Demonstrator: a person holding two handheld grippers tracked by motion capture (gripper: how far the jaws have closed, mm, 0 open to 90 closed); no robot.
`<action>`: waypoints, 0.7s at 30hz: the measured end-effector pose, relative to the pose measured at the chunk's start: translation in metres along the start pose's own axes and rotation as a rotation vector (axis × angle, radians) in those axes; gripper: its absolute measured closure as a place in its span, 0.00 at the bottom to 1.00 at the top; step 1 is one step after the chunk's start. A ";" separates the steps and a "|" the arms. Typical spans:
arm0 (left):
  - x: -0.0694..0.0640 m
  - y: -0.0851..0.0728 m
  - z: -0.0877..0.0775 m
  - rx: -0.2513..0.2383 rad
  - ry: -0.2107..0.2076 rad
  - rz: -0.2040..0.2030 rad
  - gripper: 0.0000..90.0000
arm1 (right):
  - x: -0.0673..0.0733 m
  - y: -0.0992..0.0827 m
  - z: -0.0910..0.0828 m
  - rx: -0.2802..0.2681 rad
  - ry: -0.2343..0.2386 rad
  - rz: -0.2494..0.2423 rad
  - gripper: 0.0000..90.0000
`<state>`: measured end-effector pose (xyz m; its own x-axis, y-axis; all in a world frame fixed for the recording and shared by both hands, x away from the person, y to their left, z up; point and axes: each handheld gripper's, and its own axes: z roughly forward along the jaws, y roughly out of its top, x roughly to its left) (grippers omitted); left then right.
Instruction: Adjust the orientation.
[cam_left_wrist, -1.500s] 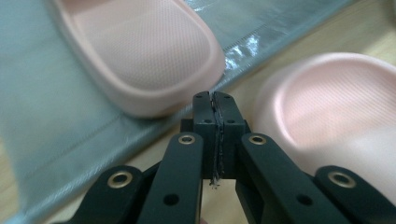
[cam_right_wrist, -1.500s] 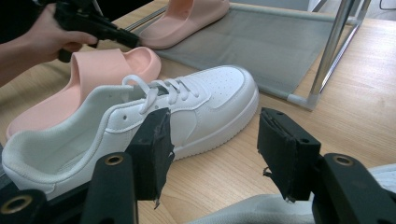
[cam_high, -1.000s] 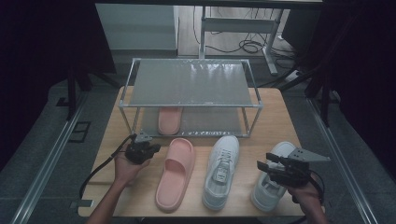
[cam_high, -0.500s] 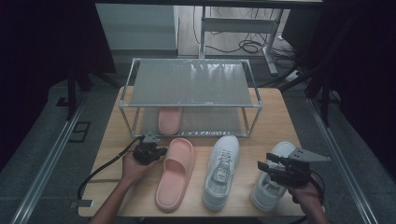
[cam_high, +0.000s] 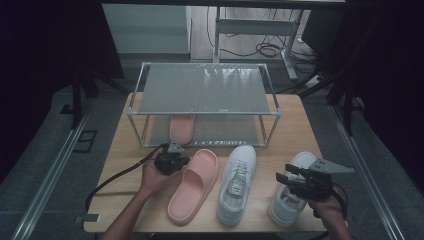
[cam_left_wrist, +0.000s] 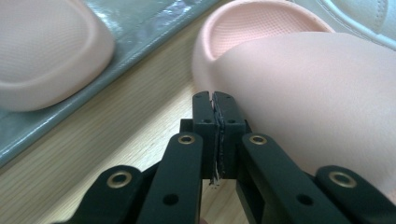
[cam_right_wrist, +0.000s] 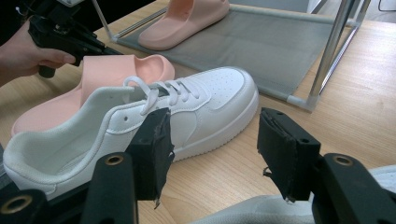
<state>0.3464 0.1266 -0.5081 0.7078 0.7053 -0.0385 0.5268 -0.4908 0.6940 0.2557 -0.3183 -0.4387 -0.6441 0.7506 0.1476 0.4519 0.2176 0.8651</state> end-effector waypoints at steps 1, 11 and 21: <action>0.001 -0.002 -0.005 -0.010 0.005 -0.003 0.99 | 0.000 0.000 0.000 0.001 0.000 -0.003 0.50; -0.013 -0.029 -0.067 -0.101 0.022 -0.072 0.97 | 0.001 0.001 -0.002 -0.007 -0.004 0.003 0.50; -0.058 -0.048 -0.086 -0.127 -0.066 -0.096 0.86 | 0.002 0.001 0.000 0.001 0.001 -0.003 0.50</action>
<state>0.2399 0.1530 -0.4776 0.6886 0.7087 -0.1535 0.5328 -0.3508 0.7701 0.2548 -0.3159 -0.4377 -0.6459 0.7495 0.1451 0.4505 0.2208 0.8650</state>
